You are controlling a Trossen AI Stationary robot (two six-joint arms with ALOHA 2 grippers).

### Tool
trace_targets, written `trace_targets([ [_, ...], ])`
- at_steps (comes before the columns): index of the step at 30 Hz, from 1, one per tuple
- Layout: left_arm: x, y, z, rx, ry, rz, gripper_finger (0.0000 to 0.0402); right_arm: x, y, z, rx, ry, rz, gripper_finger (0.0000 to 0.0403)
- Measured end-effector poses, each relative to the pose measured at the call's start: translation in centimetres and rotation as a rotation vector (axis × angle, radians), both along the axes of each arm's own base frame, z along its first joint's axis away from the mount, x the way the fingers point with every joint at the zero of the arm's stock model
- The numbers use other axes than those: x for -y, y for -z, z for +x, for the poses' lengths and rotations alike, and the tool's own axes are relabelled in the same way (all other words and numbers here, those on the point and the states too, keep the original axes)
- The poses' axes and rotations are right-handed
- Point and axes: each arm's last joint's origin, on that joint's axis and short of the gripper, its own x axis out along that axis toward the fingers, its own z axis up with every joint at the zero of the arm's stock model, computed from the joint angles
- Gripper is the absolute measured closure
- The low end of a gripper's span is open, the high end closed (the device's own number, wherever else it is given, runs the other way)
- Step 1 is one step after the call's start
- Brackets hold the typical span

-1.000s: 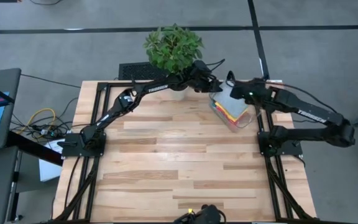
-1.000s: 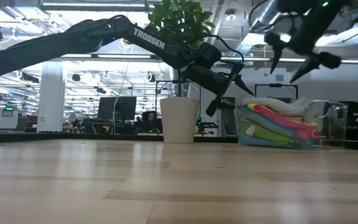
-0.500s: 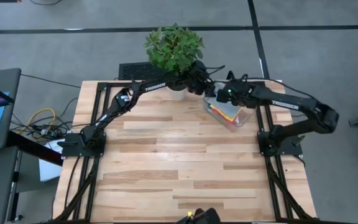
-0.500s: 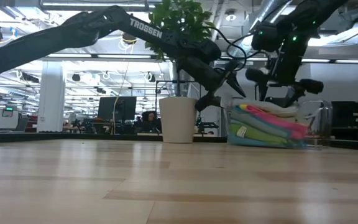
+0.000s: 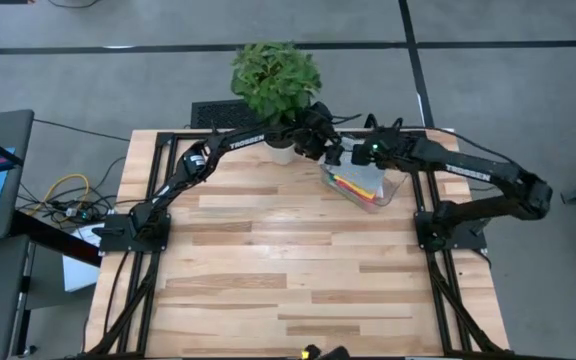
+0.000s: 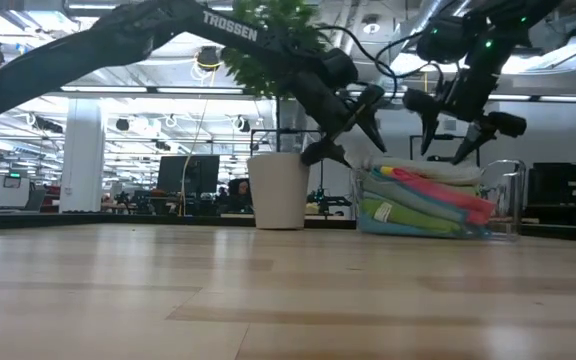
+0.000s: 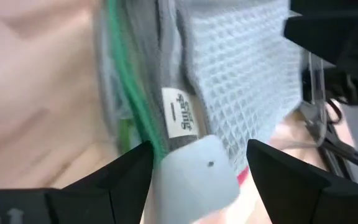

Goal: Fold microfiber towels
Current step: Put the stacked microfiber towels into the transparent bin

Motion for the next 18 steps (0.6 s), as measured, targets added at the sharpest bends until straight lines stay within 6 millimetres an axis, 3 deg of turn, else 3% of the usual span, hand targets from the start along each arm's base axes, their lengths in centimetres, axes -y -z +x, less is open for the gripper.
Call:
trace_targets([
  [7, 0.7, -1.9, -0.6, -0.062, -0.087, 0.155, 0.0150, -0.6, -0.6, -0.8, -0.006, -0.010, -0.003, 0.0101],
  [18, 4.6, -2.8, 1.0, -0.017, 0.011, 0.214, 0.0150, -1.0, -1.5, -1.3, -0.004, -0.043, -0.051, 0.0101],
])
